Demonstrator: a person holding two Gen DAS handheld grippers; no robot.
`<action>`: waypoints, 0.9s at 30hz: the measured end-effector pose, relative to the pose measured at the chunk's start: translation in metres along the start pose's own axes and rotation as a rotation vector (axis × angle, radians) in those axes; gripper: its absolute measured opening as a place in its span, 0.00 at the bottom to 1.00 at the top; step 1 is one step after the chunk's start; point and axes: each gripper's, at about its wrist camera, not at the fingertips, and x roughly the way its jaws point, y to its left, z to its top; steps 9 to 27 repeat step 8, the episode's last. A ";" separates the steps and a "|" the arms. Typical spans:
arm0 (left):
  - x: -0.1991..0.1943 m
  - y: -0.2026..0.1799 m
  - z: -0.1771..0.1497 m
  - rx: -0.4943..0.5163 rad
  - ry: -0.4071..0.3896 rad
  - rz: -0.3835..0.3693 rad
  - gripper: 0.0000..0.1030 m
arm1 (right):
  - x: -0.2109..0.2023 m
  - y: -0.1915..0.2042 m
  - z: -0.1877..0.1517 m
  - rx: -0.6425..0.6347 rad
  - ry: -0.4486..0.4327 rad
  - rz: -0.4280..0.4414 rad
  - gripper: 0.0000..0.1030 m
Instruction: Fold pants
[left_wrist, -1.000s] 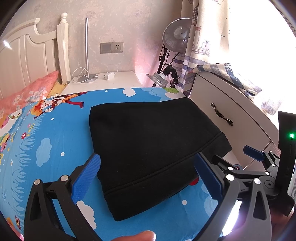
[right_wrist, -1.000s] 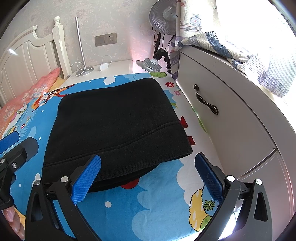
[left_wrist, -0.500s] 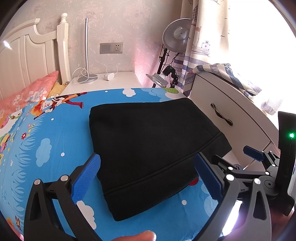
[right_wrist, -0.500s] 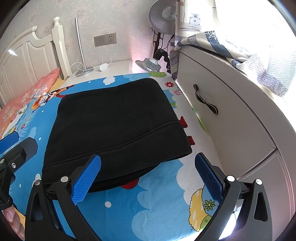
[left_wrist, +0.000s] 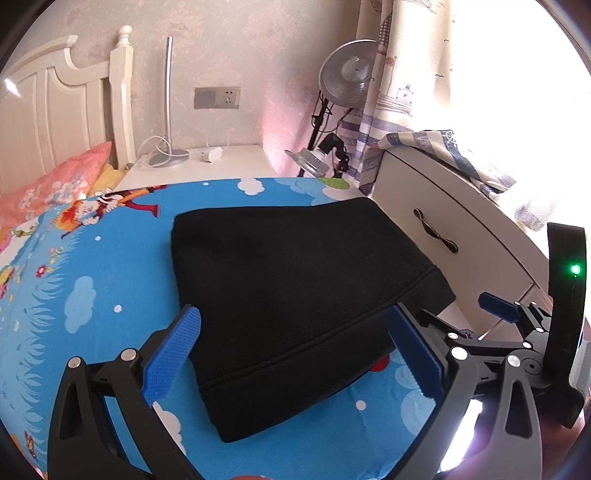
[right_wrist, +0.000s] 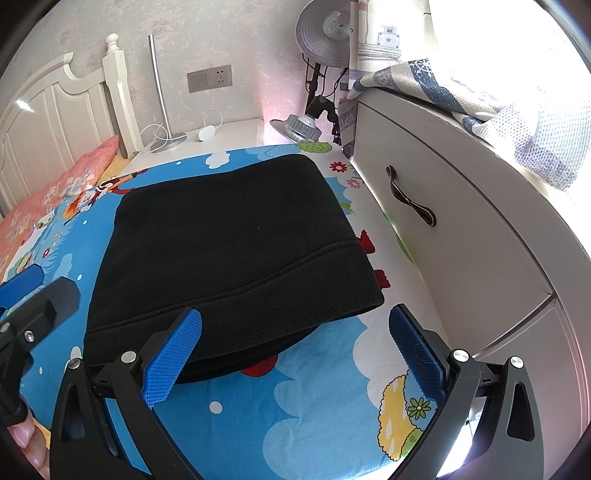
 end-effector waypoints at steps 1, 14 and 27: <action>0.002 -0.001 0.000 -0.002 0.005 -0.005 0.98 | 0.000 0.000 0.000 0.000 0.000 -0.001 0.94; 0.000 0.018 0.002 -0.040 0.018 -0.069 0.98 | 0.001 0.002 -0.001 0.015 -0.009 0.019 0.95; 0.000 0.018 0.002 -0.040 0.018 -0.069 0.98 | 0.001 0.002 -0.001 0.015 -0.009 0.019 0.95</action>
